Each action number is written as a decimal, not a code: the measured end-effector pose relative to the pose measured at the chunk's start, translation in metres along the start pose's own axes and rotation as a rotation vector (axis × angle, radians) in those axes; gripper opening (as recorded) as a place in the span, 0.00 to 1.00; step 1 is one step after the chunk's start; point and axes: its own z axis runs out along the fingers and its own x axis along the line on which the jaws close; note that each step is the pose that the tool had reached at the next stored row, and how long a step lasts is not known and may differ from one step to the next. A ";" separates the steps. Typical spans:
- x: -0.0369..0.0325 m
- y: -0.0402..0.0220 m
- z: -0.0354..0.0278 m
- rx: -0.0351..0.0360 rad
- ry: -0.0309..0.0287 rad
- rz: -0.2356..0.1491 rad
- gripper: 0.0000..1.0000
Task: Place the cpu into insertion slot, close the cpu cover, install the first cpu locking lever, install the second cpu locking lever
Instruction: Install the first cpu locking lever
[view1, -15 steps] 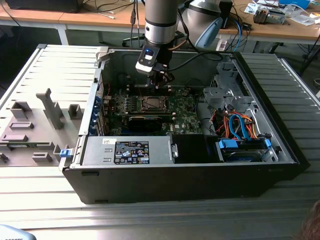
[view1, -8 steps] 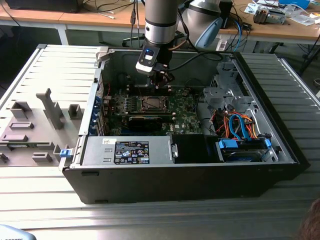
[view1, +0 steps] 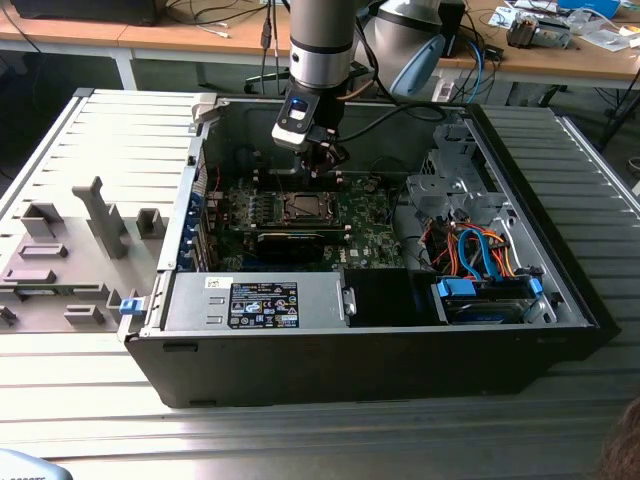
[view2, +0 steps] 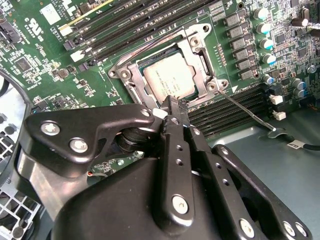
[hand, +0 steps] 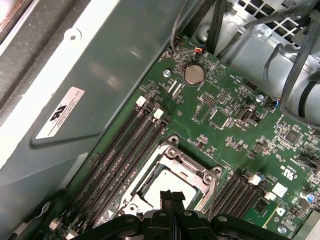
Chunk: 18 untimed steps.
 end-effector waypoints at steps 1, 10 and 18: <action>0.0000 0.0000 0.0000 0.0000 0.0000 -0.001 0.11; 0.0000 0.0000 0.0000 -0.0001 0.0000 -0.006 0.11; 0.0000 0.0000 0.0001 -0.0002 0.0000 -0.013 0.11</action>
